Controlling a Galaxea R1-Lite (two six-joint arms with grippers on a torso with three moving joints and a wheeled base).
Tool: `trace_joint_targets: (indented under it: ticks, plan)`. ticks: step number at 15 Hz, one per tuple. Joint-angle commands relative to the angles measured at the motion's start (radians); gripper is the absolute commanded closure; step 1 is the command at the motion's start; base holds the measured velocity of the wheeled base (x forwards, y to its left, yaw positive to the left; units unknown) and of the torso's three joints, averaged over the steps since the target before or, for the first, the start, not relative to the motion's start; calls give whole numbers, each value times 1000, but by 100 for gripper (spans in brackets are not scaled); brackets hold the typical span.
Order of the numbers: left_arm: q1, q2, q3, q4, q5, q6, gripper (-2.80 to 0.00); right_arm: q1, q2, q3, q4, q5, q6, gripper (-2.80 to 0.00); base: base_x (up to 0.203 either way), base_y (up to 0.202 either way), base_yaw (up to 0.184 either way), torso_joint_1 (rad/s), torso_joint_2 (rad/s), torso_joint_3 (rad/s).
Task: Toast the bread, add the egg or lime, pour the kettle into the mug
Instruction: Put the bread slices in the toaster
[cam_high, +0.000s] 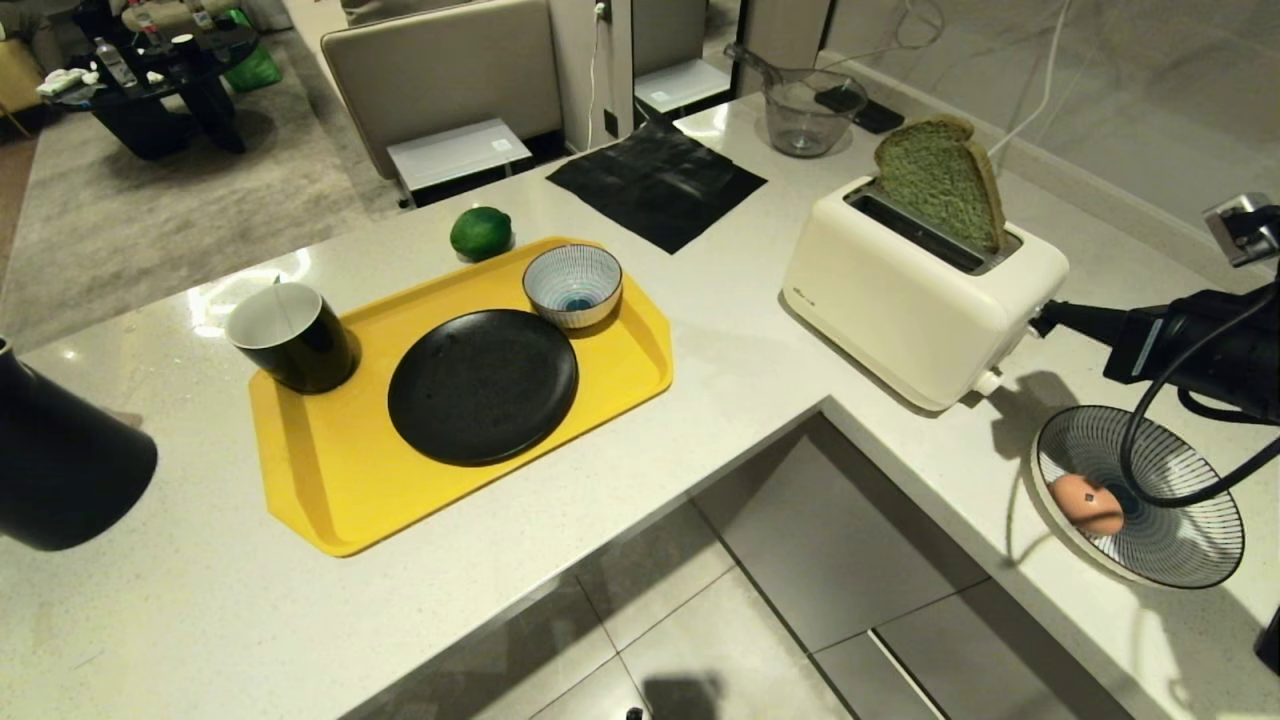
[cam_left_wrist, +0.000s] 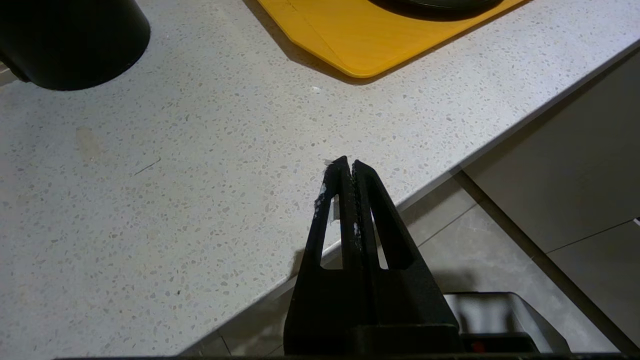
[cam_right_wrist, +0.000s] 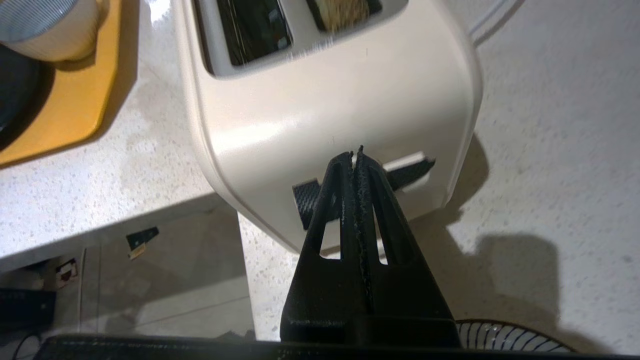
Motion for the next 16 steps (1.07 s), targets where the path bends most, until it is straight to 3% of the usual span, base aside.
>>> trace_joint_targets:
  ticks: [1, 5, 8, 10, 11, 13, 16]
  plan:
    - [0, 0, 0, 0, 0, 0, 0, 0, -59, -22, -4, 4, 1, 0, 0, 0, 0, 0, 0, 0]
    - [0, 0, 0, 0, 0, 0, 0, 3, -83, -72, -1, 1, -15, 0, 0, 0, 0, 0, 0, 0]
    - [0, 0, 0, 0, 0, 0, 0, 5, -59, -112, 2, -15, -142, 0, 0, 0, 0, 0, 0, 0]
    - [0, 0, 0, 0, 0, 0, 0, 6, -41, -166, 3, -17, -171, 0, 0, 0, 0, 0, 0, 0]
    - [0, 0, 0, 0, 0, 0, 0, 8, -30, -200, 10, -18, -180, -280, 0, 0, 0, 0, 0, 0]
    - [0, 0, 0, 0, 0, 0, 0, 29, -9, -272, 54, -18, -206, -280, 0, 0, 0, 0, 0, 0]
    - [0, 0, 0, 0, 0, 0, 0, 74, 24, -345, 99, -21, -326, -280, 0, 0, 0, 0, 0, 0]
